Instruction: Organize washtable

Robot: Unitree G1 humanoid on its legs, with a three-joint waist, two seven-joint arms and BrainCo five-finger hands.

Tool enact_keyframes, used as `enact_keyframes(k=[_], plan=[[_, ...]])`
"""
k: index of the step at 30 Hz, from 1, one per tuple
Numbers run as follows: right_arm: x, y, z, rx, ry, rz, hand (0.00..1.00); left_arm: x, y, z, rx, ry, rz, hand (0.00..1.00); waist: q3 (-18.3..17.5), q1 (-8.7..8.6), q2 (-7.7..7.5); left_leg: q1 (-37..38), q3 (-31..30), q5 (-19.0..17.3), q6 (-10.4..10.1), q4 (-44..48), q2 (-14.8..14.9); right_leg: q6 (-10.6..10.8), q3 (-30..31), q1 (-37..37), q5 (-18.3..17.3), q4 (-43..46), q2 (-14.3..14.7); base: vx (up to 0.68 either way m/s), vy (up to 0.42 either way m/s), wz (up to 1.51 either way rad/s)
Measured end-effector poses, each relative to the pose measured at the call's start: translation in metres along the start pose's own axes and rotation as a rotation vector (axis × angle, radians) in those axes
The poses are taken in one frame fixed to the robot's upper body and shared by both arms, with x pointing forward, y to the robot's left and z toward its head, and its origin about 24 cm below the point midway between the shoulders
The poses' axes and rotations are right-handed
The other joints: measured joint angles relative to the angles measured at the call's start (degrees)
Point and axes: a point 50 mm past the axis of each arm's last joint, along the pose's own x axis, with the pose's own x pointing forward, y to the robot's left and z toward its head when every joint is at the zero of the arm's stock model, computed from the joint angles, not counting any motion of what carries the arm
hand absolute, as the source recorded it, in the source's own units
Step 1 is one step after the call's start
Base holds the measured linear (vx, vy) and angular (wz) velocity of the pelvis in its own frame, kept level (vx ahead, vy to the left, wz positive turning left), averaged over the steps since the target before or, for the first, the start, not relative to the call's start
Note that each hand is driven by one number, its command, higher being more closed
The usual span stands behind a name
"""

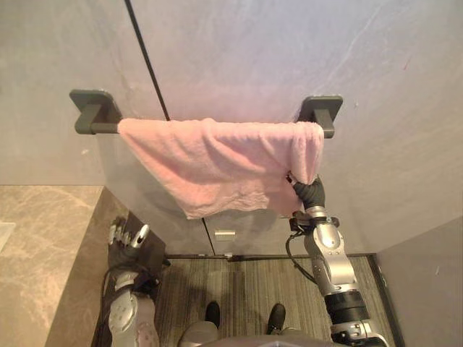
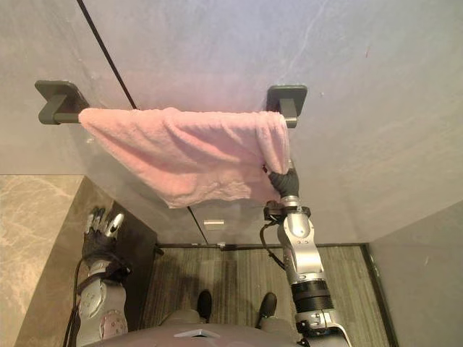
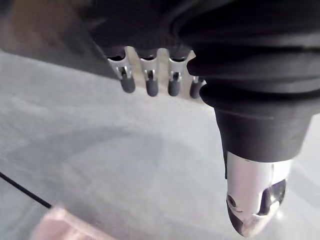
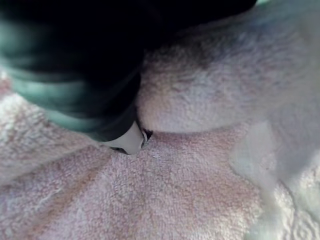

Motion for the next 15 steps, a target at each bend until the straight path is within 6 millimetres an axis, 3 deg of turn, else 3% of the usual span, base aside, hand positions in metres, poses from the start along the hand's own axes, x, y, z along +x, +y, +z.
enact_keyframes(k=[5,15], plan=[[0.0,0.004,0.0,0.004,0.001,0.014,1.0,0.014,-0.039,0.022,-0.032,-0.121,-0.145,0.0,-0.82,-0.8,0.81,0.69,1.41,0.1,0.02,-0.38,0.01,0.21,1.53,-0.2,0.6,0.0,0.14,0.02,0.008,-0.14],[-0.004,0.028,-0.006,0.03,0.033,0.145,1.0,0.014,-0.039,0.022,-0.01,-0.117,-0.133,0.0,-1.01,-0.76,1.09,0.91,3.33,-0.08,-0.03,-0.16,0.37,-0.05,3.19,-0.83,1.0,-0.21,0.58,-0.01,-0.001,-0.09]])
